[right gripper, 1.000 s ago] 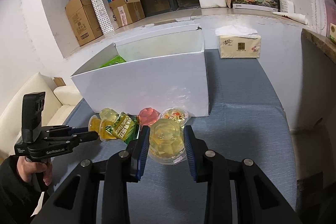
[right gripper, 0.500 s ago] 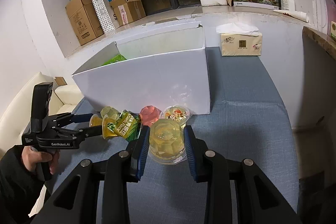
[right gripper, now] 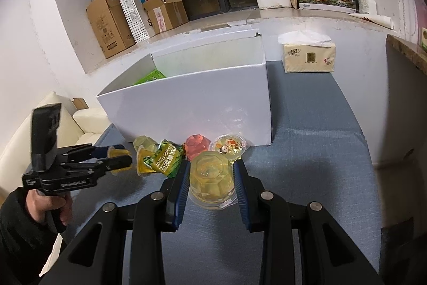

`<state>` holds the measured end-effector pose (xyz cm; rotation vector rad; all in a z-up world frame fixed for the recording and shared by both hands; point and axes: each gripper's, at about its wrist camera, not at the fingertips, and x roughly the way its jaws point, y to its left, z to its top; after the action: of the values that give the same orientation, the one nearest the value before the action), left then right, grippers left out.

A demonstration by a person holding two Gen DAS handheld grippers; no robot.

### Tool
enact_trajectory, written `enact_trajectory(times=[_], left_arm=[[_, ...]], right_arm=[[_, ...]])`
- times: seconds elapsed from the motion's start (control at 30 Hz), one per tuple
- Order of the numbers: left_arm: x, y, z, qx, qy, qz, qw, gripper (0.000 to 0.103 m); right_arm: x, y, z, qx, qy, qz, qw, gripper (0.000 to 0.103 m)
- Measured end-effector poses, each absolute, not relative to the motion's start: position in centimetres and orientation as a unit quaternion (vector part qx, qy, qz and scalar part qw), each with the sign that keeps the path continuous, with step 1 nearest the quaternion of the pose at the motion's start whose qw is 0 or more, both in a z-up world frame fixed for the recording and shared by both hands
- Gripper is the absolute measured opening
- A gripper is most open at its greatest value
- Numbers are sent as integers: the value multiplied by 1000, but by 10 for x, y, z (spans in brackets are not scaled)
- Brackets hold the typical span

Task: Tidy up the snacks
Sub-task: 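Carry both jelly cups over the white box and open both grippers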

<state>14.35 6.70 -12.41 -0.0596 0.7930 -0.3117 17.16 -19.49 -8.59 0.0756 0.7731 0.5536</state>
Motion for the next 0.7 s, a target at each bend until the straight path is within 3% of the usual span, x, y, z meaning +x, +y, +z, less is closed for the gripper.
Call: enact_trajectory(times=[0.4,0.7], left_arm=[[168,72,-6,-16,278,-116,954,49],[248,79,12,-5,277,-96,956,49]], right_arm=[[201,-171,-17,20,306,291,906,35],[285,-144,16,18,295,292,910,35]])
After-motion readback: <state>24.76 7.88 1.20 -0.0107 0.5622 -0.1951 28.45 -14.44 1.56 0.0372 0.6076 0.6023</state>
